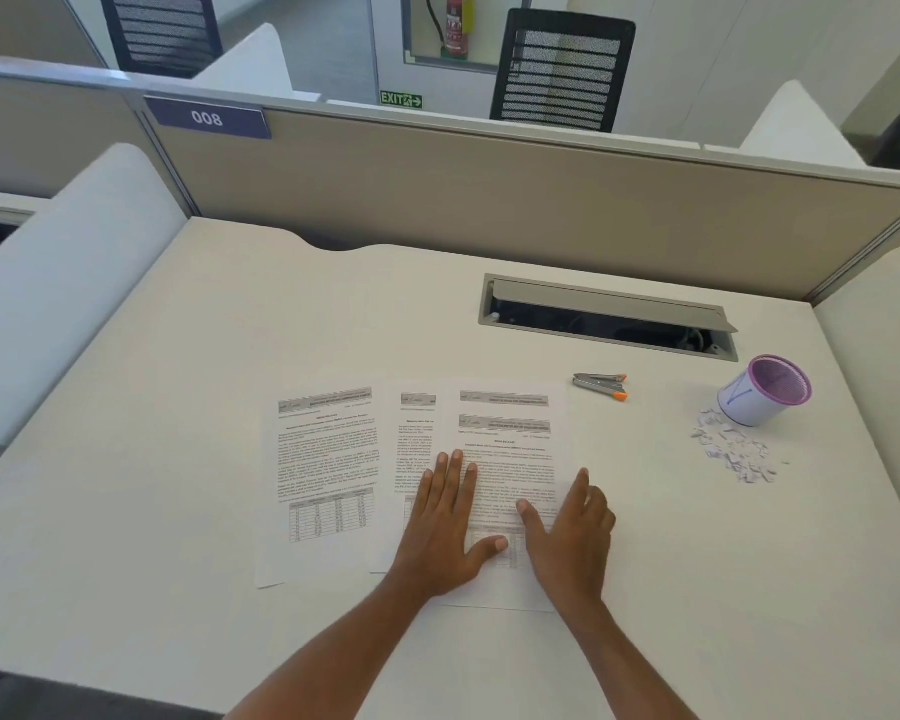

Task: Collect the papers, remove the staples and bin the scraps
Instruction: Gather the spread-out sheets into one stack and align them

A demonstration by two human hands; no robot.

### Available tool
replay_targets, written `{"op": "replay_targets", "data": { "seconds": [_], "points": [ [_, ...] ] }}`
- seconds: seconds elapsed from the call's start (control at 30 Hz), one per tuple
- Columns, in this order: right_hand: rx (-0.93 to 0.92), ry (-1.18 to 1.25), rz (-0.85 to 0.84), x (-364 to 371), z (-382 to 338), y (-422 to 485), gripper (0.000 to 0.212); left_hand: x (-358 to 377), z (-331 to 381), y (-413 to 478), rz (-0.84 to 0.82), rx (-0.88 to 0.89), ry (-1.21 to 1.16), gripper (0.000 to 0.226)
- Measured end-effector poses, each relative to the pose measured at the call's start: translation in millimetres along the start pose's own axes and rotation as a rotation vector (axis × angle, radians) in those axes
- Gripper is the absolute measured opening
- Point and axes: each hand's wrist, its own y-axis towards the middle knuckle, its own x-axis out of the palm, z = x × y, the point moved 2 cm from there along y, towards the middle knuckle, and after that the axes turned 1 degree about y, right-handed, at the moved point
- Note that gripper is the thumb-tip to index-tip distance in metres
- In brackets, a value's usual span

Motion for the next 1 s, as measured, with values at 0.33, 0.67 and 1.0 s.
{"op": "replay_targets", "data": {
  "seconds": [0.33,0.67,1.0],
  "points": [
    [0.206,0.37,-0.13,-18,-17,8,0.102,0,-1,0,-0.028,-0.004,0.007,0.117],
    [0.338,0.796,-0.331,-26,-15,32,0.06,0,-2,0,-0.016,-0.006,-0.014,0.114],
    [0.241,0.597,-0.41,-42,6,46,0.023,-4,-5,0,0.01,0.01,-0.11,0.109]
  ]
}}
